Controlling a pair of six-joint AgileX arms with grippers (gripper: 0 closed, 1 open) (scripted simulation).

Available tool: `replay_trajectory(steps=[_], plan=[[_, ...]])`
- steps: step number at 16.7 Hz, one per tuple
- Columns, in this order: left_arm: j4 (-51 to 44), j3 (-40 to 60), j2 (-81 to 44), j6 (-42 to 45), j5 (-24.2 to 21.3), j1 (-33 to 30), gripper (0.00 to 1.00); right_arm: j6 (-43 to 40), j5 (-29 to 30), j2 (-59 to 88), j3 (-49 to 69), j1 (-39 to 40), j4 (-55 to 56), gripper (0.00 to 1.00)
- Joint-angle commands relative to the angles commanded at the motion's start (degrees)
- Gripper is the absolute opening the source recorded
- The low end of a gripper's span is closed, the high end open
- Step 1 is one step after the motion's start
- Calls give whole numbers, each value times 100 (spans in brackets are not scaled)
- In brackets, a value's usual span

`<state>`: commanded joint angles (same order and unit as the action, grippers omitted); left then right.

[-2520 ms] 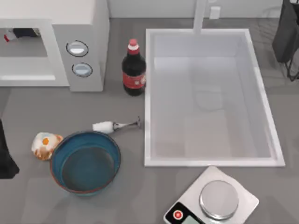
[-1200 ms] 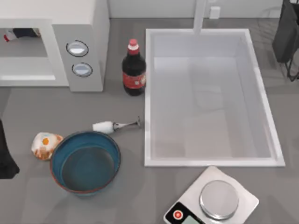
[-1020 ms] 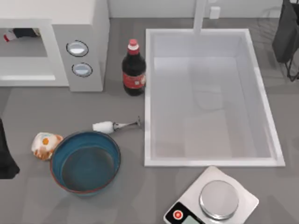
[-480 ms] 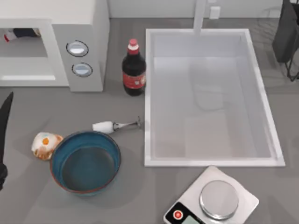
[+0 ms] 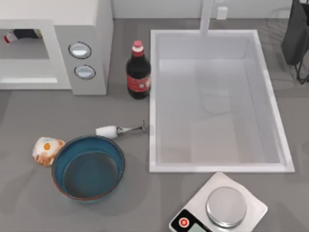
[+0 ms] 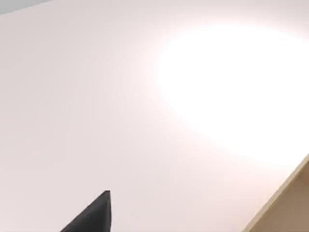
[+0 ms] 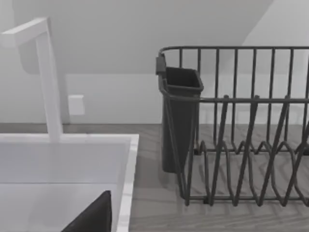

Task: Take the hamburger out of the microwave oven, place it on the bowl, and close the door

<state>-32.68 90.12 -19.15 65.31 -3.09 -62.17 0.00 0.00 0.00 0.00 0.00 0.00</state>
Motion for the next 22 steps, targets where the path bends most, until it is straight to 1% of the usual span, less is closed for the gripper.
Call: replay_trajectory(steps=[8, 14, 18, 22], plan=[[-1989, 7836, -840, 4177, -393, -4844, 100, 0, 0, 0, 0, 0, 0, 100], [-3241, 13494, -1174, 6928, -754, -8285, 100, 0, 0, 0, 0, 0, 0, 100], [-3907, 16660, -1224, 8430, -1011, -10287, 100, 0, 0, 0, 0, 0, 0, 100], [-4395, 19150, -1153, 9574, -1254, -11960, 100, 0, 0, 0, 0, 0, 0, 100]])
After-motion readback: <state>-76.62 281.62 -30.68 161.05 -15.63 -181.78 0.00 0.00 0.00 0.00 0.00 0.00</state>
